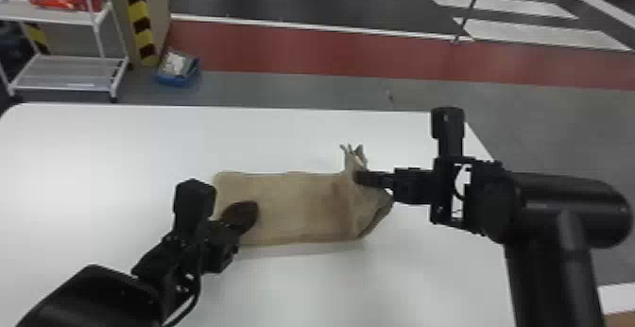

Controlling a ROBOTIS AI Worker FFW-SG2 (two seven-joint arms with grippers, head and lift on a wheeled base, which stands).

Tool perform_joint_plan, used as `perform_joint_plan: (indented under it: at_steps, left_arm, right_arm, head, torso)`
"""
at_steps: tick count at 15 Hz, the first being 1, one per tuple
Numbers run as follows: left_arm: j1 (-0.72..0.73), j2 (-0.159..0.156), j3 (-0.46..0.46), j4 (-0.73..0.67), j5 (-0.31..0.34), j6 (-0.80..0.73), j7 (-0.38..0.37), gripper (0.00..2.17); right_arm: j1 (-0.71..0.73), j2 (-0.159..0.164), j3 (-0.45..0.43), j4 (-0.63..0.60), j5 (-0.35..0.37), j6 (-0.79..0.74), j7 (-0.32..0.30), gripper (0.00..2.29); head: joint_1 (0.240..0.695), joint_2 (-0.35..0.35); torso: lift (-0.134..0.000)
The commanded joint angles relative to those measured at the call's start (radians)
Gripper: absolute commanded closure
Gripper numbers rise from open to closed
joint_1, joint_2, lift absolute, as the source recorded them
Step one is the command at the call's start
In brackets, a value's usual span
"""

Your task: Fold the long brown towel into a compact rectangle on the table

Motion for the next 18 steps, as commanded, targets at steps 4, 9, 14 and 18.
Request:
perform_joint_plan:
  at_steps: [4,9,14,18]
  left_arm:
    - [0.067,0.047,0.029,-0.196,0.004,0.093,-0.016,1.71]
    - [0.091,0.067,0.089,-0.195,0.012,0.108,-0.069,1.71]
    - [0.093,0.07,0.096,-0.153,0.012,0.087,-0.103,1.71]
    - [0.088,0.057,0.075,-0.149,0.012,0.087,-0.101,1.71]
  right_arm:
    - [-0.02,-0.003,-0.003,0.007,0.011,0.073,0.0,1.03]
    - [-0.095,-0.014,-0.049,0.002,0.02,0.202,-0.002,1.03]
    - [-0.141,-0.015,-0.055,0.007,0.018,0.26,0.0,1.03]
    - [-0.133,0.02,-0.024,-0.004,-0.04,0.3,0.0,1.03]
  head:
    - [0.695,-0.183]
    - [0.695,-0.172]
    - [0.695,-0.177]
    - [0.695,-0.161]
  torso:
    - [-0.125]
    - [-0.125]
    - [-0.125]
    - [-0.125]
